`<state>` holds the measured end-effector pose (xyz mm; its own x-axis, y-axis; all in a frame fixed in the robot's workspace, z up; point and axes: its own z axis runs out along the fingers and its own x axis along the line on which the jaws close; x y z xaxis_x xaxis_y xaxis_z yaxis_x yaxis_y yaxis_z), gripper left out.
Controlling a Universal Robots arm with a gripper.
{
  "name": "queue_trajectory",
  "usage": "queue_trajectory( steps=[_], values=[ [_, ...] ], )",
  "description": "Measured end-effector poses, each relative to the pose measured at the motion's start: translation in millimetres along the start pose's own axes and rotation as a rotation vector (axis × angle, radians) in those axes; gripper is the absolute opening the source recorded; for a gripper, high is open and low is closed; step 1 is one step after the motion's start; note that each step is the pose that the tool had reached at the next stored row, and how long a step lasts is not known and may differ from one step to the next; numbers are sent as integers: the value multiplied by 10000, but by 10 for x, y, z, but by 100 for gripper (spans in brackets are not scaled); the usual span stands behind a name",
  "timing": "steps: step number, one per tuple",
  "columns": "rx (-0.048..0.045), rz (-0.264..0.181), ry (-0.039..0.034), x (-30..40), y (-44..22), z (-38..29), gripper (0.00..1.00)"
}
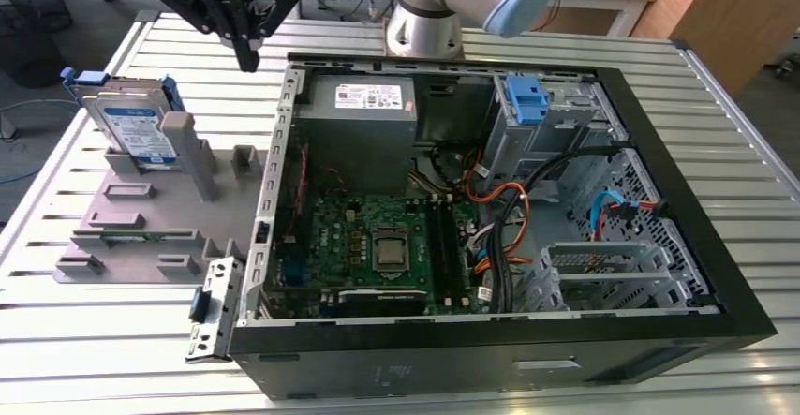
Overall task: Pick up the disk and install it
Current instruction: 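Reach for the disk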
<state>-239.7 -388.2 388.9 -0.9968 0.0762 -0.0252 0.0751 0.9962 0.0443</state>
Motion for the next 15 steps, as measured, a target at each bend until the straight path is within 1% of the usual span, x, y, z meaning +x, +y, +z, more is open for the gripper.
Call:
queue_trajectory(
  steps=[15],
  values=[
    [0,0,-1,162,10,5,11]
  ],
)
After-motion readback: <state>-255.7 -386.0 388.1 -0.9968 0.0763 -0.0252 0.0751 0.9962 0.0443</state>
